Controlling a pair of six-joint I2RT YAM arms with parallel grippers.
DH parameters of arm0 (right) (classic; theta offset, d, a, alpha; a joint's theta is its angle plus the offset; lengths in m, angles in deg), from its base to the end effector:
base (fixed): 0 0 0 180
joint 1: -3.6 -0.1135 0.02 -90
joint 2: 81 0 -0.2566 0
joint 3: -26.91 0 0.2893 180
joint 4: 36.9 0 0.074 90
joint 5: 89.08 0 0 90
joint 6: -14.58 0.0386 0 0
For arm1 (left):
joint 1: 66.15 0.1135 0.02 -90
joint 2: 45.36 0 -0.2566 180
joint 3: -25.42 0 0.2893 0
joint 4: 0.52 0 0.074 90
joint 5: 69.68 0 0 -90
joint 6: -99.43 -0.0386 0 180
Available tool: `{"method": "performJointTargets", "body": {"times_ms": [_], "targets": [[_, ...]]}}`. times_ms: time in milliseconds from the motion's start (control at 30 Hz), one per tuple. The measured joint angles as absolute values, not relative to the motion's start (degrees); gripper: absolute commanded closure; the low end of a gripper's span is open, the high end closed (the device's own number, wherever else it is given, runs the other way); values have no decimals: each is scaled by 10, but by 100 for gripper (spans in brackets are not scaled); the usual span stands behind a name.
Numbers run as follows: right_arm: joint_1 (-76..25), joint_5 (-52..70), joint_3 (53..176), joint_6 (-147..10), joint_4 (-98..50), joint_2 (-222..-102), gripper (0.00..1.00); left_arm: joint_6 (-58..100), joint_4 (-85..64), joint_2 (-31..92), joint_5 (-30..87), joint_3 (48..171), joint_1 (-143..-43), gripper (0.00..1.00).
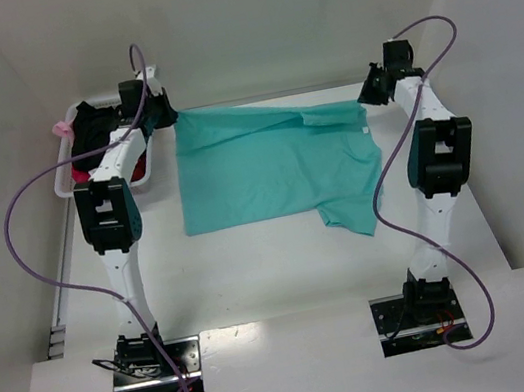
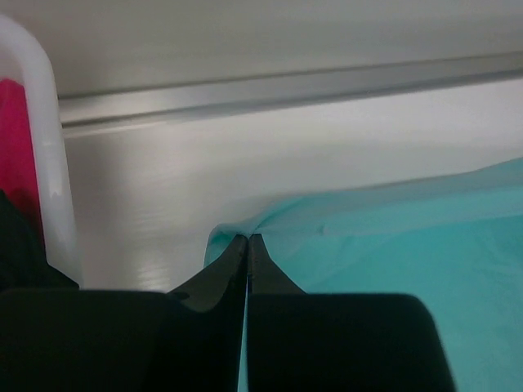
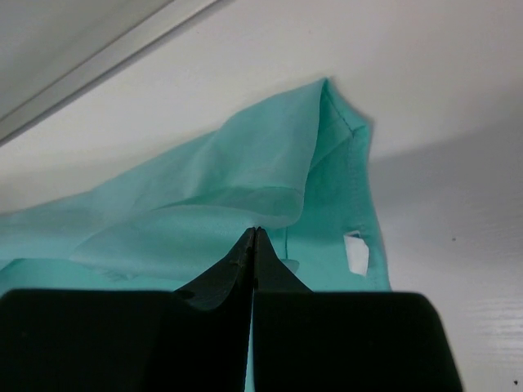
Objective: Fold and stack the t-shirts
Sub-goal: Fold the flattened tshirt in 1/3 of the way
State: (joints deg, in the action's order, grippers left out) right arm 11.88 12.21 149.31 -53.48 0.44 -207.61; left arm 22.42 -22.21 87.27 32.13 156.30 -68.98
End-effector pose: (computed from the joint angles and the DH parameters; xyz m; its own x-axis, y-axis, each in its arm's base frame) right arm 0.5407 -0.0710 0.2240 -0.6102 0.4591 -0.6457 0.2417 0.8840 0.4001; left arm 0.5844 -0.0368 0.2490 -0.4402 -0.1985 -0.8757 0.1405 0.9480 -0.2856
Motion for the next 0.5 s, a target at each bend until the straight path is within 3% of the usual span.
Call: {"method": "performJointTargets", "body": {"times_ms": [333, 500], "targets": [[119, 133, 1389, -537, -25, -2034, 100, 201, -230, 815, 321, 1373, -689, 100], [119, 141, 1336, -538, -35, -2021, 100, 200, -233, 785, 323, 1341, -689, 100]]}}
